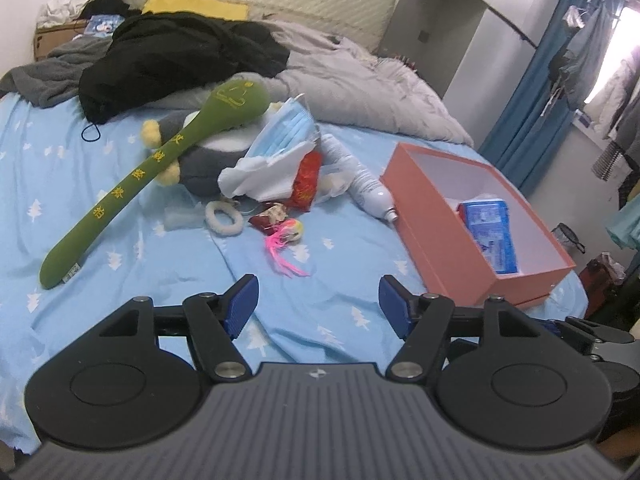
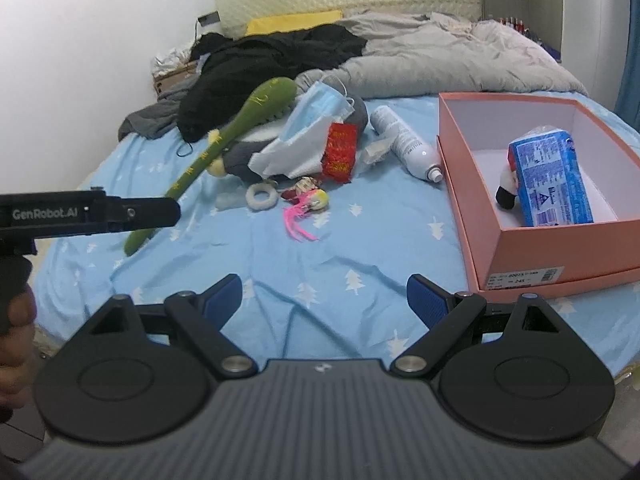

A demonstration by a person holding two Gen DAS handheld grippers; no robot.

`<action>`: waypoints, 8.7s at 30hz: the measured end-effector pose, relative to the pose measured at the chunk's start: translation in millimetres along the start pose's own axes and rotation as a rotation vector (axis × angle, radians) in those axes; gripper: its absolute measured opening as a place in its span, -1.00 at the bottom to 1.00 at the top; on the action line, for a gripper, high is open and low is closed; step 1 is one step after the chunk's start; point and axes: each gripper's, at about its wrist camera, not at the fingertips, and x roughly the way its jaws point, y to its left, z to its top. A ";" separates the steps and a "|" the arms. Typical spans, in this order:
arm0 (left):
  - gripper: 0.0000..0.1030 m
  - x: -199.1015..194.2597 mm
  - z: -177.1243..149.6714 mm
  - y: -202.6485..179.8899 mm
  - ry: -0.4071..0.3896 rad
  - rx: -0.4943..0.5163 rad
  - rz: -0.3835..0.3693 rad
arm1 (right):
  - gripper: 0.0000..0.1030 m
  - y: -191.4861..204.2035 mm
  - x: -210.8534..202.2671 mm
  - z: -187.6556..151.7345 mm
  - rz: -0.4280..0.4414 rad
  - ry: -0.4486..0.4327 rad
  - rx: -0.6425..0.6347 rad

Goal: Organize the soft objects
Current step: 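Withdraw both tools from the box back toward the remaining items, then grasp the white hair tie with left tool while right tool grasps the bird toy, then carry hair tie with left tool while right tool carries bird toy to the box, then open both tools to release the hair tie and bird toy into the box, then move both tools away from the box toward the remaining items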

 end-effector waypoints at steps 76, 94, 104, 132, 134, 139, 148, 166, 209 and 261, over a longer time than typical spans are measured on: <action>-0.84 136.3 16.8 65.5 0.102 -0.146 0.069 | -0.21 -15.0 165.5 57.3 0.125 0.159 0.110; -0.83 45.3 -0.7 19.4 0.007 -0.101 0.028 | -0.21 3.3 69.8 40.7 0.115 0.061 0.077; -0.83 5.5 -5.6 -19.4 -0.047 -0.065 -0.008 | -0.21 5.3 24.7 36.9 0.110 0.009 0.053; -0.83 -7.5 2.0 -145.1 -0.081 0.095 -0.217 | -0.21 -83.5 -86.3 22.2 -0.080 -0.143 0.172; -0.83 -1.8 3.9 -152.5 -0.074 0.103 -0.226 | -0.21 -90.4 -89.4 24.0 -0.091 -0.149 0.182; -0.83 16.3 13.1 -168.6 -0.056 0.119 -0.239 | -0.21 -110.3 -90.7 29.7 -0.114 -0.150 0.205; -0.83 79.5 39.5 -198.2 0.008 0.149 -0.261 | -0.21 -148.6 -67.1 50.8 -0.134 -0.125 0.242; -0.83 242.5 64.2 -254.2 0.192 0.191 -0.281 | -0.21 -249.2 14.5 87.1 -0.224 -0.023 0.322; -0.12 122.7 49.8 -234.6 0.026 0.220 -0.233 | 0.05 -214.7 -39.2 67.9 -0.198 -0.068 0.316; -0.12 -102.1 -25.4 -56.2 -0.188 0.003 0.012 | 0.05 0.8 -83.3 18.8 0.123 -0.082 0.045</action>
